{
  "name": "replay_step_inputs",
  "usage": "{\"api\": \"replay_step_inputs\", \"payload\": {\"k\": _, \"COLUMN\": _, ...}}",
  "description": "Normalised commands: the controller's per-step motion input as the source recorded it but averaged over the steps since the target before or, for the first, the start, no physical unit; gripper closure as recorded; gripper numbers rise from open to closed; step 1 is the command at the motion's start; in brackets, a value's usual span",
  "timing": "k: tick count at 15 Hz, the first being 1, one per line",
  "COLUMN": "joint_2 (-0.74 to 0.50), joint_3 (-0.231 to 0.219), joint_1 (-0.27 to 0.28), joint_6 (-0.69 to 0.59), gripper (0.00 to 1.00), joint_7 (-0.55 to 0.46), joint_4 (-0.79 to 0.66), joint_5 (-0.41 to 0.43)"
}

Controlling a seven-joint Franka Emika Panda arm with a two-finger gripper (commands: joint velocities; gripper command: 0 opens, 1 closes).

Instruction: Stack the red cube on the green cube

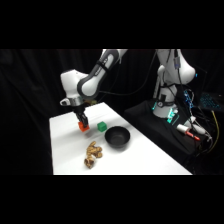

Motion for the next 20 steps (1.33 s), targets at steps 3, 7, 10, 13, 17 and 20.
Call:
{"api": "replay_step_inputs", "payload": {"k": 3, "joint_2": -0.42, "joint_3": -0.085, "joint_1": 0.044, "joint_6": 0.0, "gripper": 0.77, "joint_7": 0.07, "joint_4": -0.41, "joint_5": -0.058}}
{"api": "replay_step_inputs", "payload": {"k": 7, "joint_2": -0.38, "joint_3": -0.076, "joint_1": 0.038, "joint_6": 0.05, "gripper": 0.77, "joint_7": 0.07, "joint_4": -0.43, "joint_5": -0.029}}
{"api": "replay_step_inputs", "payload": {"k": 10, "joint_2": -0.37, "joint_3": -0.057, "joint_1": 0.047, "joint_6": 0.1, "gripper": 0.77, "joint_7": 0.07, "joint_4": -0.45, "joint_5": -0.001}}
{"api": "replay_step_inputs", "payload": {"k": 13, "joint_2": -0.36, "joint_3": -0.043, "joint_1": 0.054, "joint_6": 0.13, "gripper": 0.77, "joint_7": 0.06, "joint_4": -0.45, "joint_5": 0.035}}
{"api": "replay_step_inputs", "payload": {"k": 17, "joint_2": -0.33, "joint_3": -0.038, "joint_1": 0.049, "joint_6": 0.16, "gripper": 0.77, "joint_7": 0.04, "joint_4": -0.42, "joint_5": 0.1}}
{"api": "replay_step_inputs", "payload": {"k": 20, "joint_2": -0.27, "joint_3": -0.033, "joint_1": 0.031, "joint_6": 0.18, "gripper": 0.77, "joint_7": 0.0, "joint_4": -0.36, "joint_5": 0.147}}
